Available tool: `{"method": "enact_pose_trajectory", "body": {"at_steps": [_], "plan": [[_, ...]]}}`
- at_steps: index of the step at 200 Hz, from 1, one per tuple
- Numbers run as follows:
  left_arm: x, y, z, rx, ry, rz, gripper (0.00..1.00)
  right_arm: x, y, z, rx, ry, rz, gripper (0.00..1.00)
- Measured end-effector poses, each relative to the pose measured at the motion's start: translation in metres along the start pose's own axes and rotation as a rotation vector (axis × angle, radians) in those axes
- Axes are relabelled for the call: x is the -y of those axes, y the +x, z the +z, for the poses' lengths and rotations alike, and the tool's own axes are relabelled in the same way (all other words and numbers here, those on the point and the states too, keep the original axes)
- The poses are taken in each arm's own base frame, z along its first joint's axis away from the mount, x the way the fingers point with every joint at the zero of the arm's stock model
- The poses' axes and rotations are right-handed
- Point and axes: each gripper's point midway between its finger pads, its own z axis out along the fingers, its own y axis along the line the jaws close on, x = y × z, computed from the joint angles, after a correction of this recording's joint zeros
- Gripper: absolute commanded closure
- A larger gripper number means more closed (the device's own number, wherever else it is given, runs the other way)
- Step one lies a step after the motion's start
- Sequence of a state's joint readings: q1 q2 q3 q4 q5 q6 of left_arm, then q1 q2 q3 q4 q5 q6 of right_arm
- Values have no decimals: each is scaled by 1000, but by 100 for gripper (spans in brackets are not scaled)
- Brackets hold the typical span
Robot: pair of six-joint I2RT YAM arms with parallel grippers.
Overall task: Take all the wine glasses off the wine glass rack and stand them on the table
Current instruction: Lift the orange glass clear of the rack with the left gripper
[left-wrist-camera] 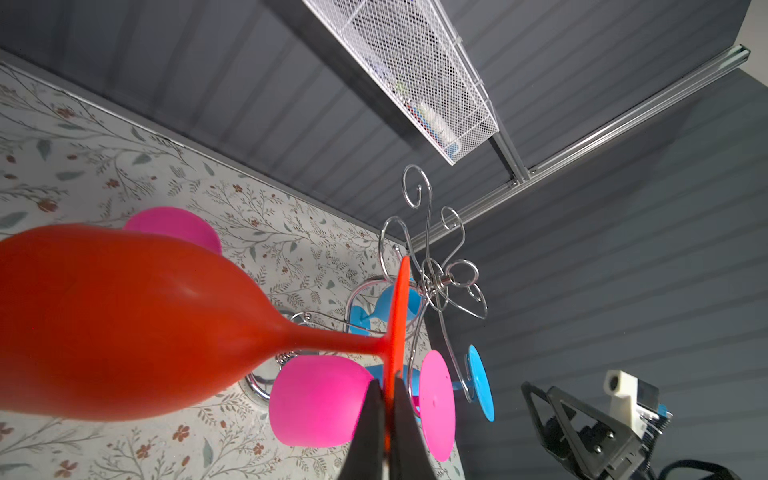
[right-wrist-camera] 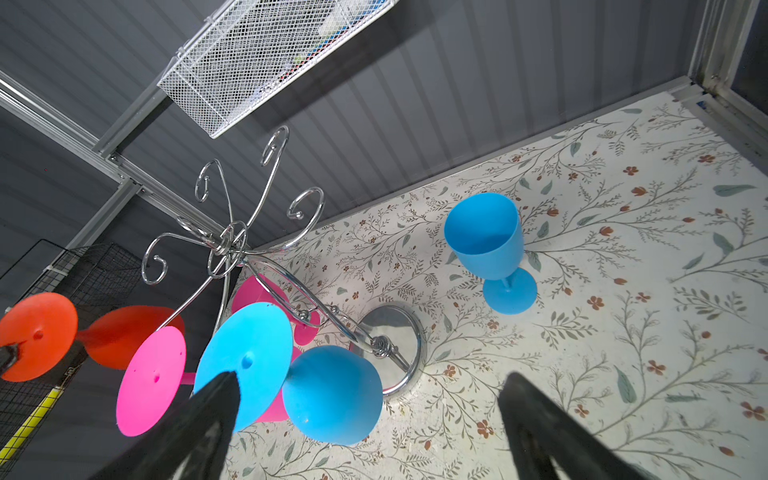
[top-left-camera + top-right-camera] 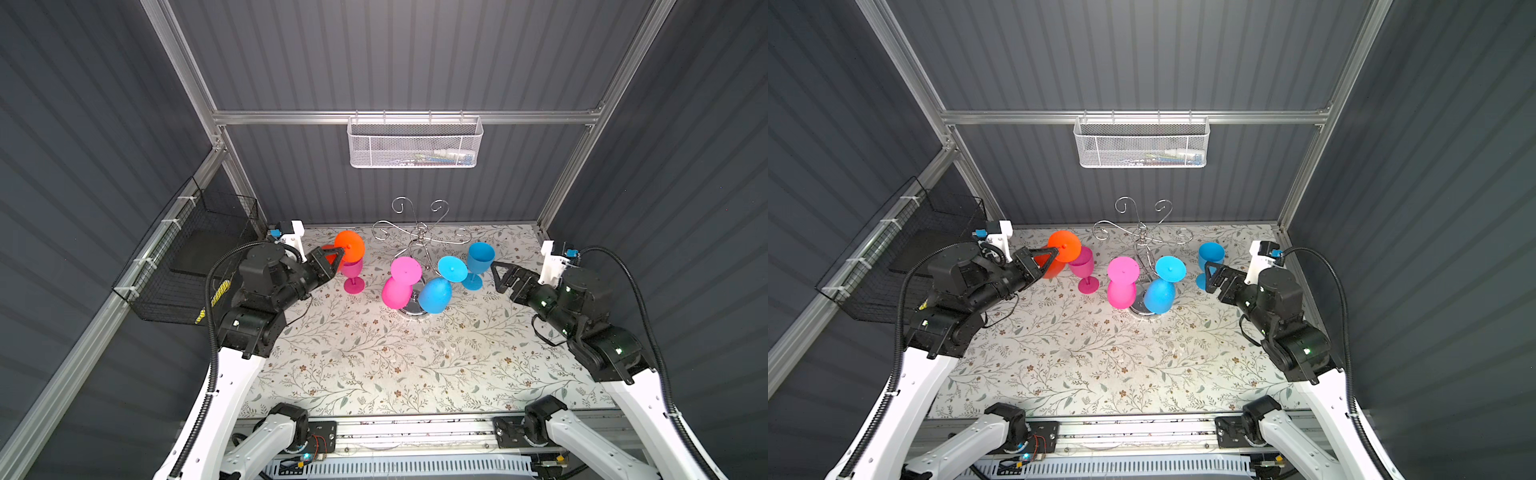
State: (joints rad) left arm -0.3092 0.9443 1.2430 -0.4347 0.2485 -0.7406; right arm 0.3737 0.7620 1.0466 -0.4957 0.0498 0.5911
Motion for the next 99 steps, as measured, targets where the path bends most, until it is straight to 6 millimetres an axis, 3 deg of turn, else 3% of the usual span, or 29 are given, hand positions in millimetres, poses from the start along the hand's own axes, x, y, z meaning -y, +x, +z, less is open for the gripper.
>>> {"method": "enact_pose_trajectory", "body": {"at_steps": [49, 99], "plan": [[34, -38, -21, 93, 18, 257, 100, -1, -3, -6, 16, -8, 5, 1], [69, -60, -13, 108, 104, 488, 100, -12, -2, -3, -37, -38, -29, 1]]}}
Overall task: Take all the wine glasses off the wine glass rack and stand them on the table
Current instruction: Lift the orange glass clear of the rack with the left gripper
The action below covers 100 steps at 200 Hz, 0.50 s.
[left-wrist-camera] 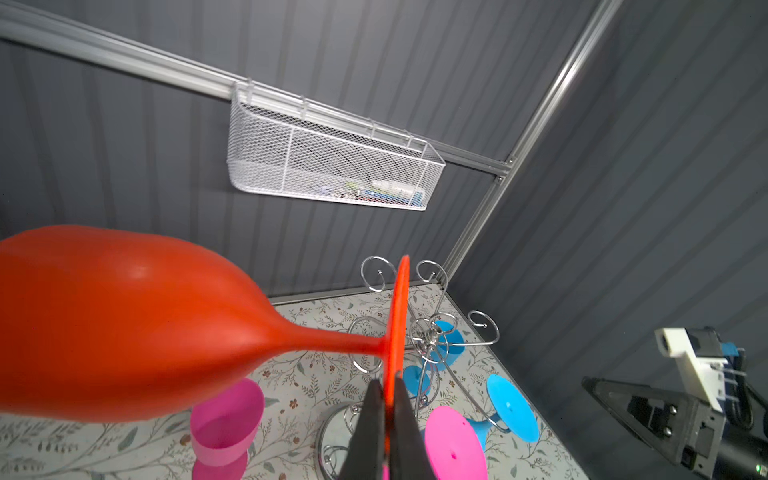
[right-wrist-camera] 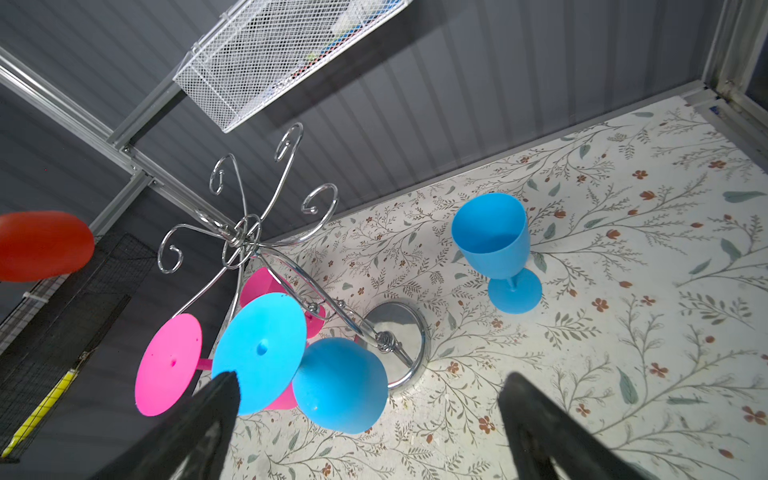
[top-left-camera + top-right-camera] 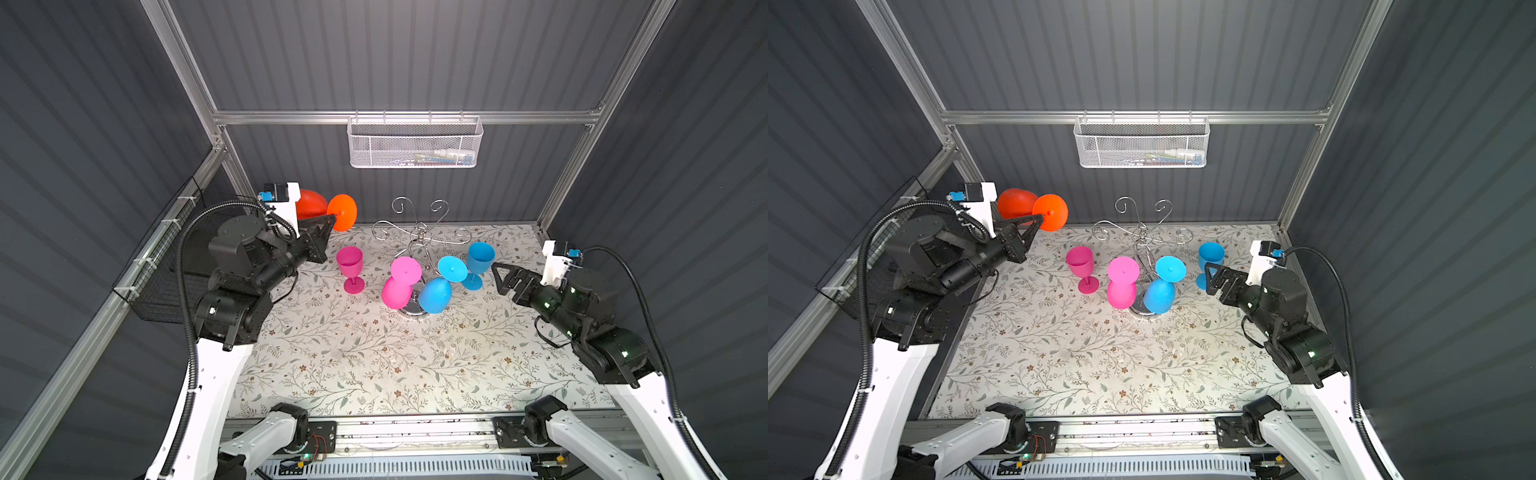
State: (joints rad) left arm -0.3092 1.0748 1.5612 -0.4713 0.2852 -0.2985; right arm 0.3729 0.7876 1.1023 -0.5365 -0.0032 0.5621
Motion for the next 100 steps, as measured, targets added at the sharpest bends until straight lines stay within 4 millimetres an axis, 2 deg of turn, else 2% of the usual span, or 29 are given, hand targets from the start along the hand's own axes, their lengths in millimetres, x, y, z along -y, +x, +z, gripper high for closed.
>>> {"method": "enact_pose_trajectory", "body": {"at_steps": [61, 100], "plan": [[36, 6, 17, -17, 198, 163, 100, -54, -28, 4, -85, -162, -96, 1], [87, 26, 34, -57, 346, 321, 100, -94, -52, -1, -93, -300, -133, 1]]}}
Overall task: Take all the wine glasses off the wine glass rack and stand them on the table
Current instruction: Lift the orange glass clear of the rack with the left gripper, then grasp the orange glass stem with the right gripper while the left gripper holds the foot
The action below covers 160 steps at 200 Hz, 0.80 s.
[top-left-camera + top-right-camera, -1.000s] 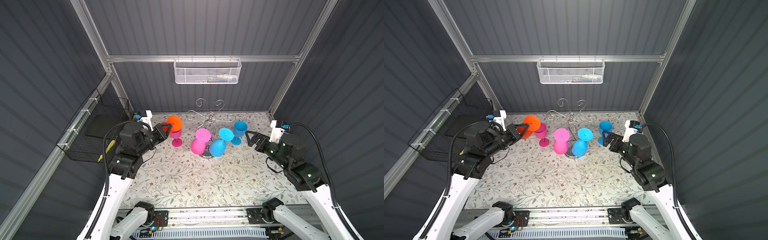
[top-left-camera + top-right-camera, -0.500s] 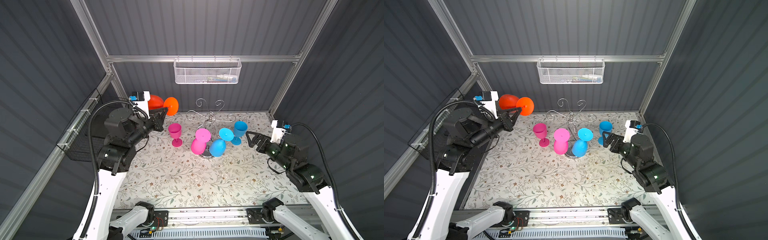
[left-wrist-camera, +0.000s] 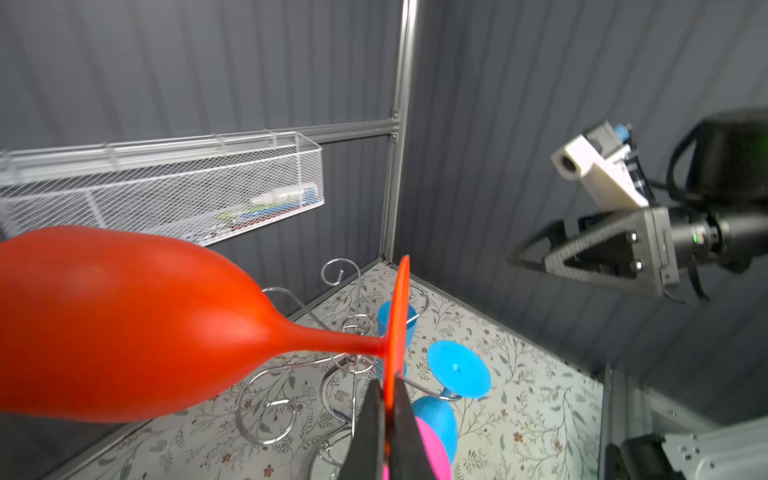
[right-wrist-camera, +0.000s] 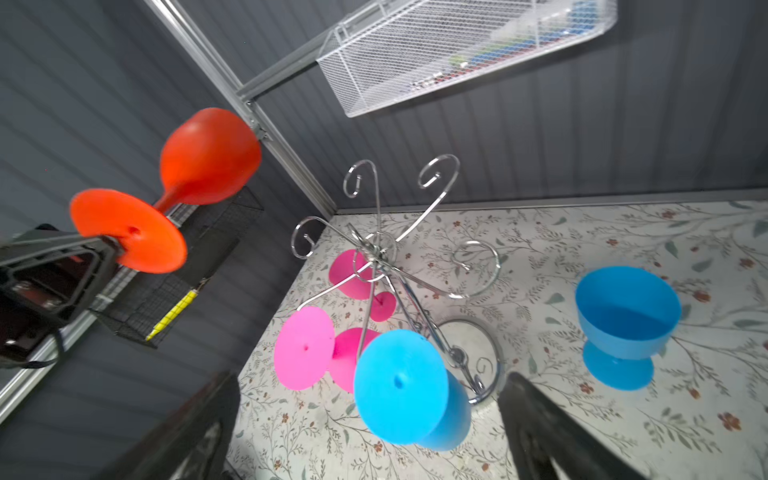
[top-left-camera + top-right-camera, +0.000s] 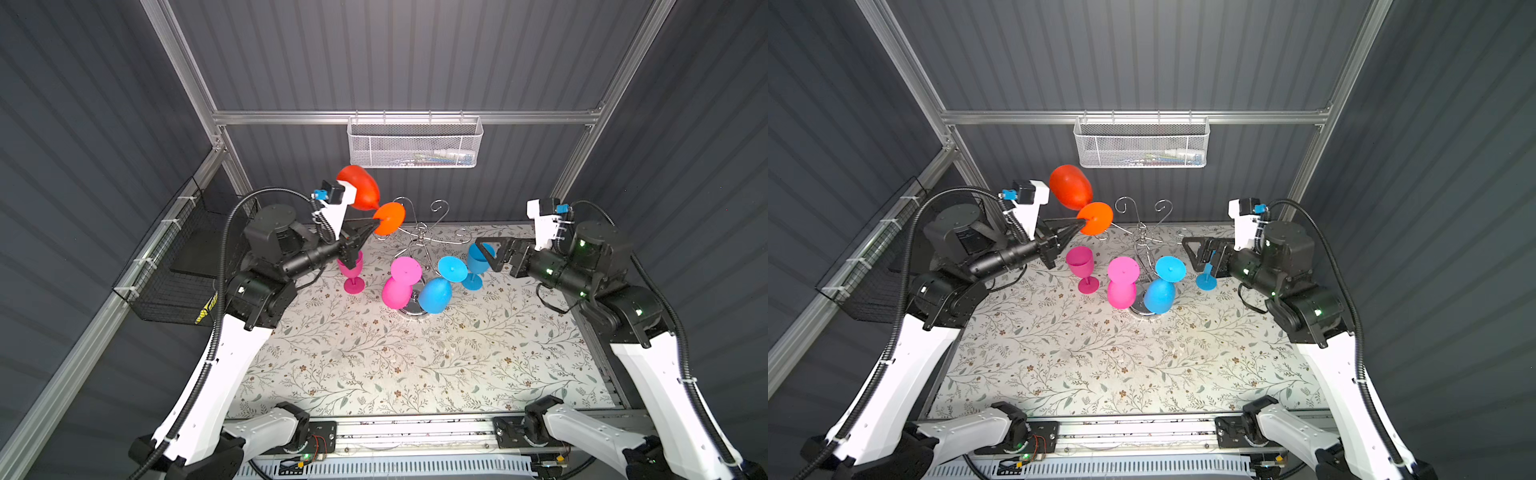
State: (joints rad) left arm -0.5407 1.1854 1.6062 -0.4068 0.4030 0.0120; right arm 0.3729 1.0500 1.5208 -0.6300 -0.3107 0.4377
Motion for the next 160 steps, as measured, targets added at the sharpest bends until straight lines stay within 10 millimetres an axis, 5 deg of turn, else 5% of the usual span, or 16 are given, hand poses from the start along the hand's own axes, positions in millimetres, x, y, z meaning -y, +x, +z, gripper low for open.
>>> {"method": "enact_pose_trajectory", "body": {"at_steps": [69, 160], "plan": [[72, 29, 48, -76, 90, 364, 100, -45, -22, 3, -39, -201, -13, 7], [103, 54, 83, -102, 98, 729, 100, -50, -4, 9, -137, -252, 12, 40]]}}
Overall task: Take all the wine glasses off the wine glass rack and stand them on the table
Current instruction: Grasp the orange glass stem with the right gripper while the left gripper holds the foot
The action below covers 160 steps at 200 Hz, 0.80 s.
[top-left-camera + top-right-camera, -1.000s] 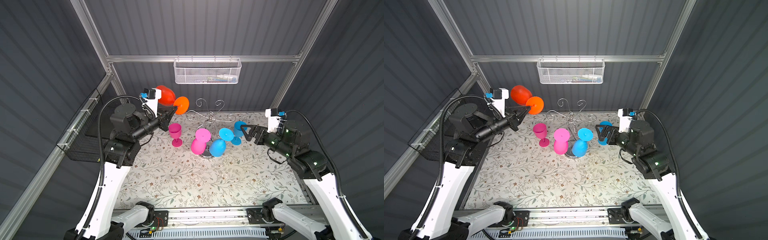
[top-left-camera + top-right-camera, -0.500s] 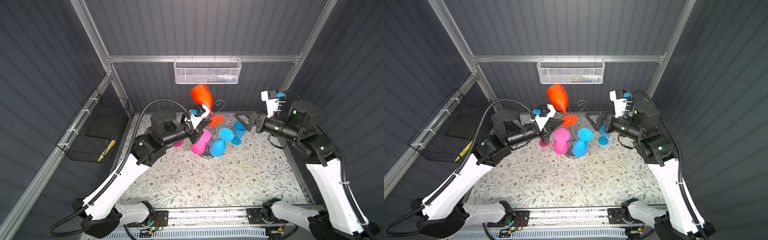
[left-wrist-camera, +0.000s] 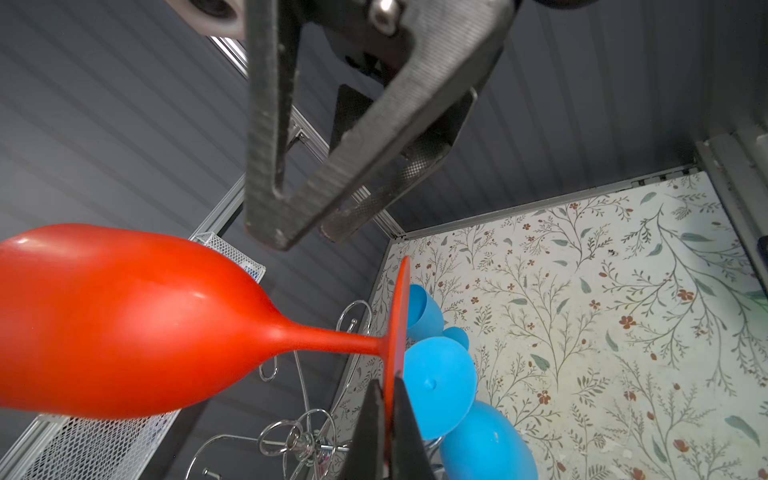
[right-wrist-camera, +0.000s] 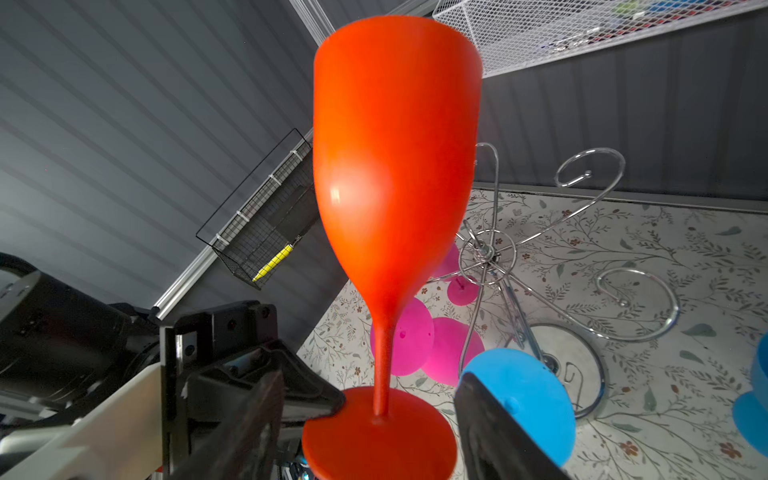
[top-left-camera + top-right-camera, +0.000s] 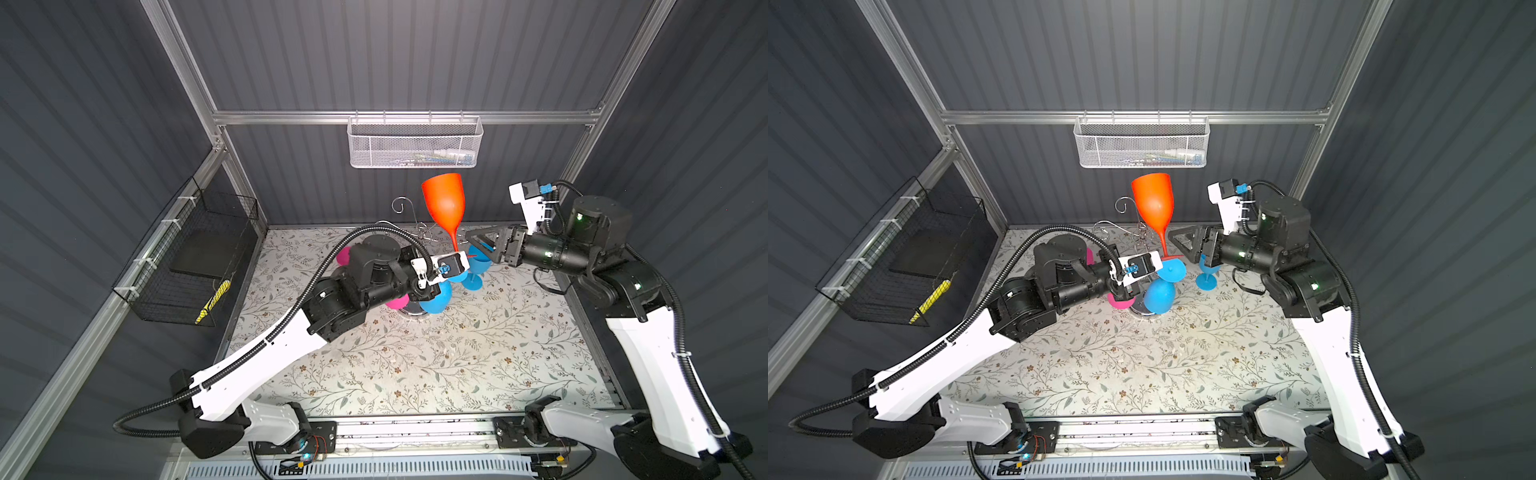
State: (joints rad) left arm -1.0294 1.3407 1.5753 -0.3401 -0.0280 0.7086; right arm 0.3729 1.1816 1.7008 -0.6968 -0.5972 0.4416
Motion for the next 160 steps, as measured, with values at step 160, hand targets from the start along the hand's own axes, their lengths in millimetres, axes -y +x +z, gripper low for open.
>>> {"method": "enact_pose_trajectory", "body": {"at_steps": [160], "plan": [[18, 3, 24, -2, 42, 120, 100, 23, 22, 17, -74, 31, 58, 74]]}}
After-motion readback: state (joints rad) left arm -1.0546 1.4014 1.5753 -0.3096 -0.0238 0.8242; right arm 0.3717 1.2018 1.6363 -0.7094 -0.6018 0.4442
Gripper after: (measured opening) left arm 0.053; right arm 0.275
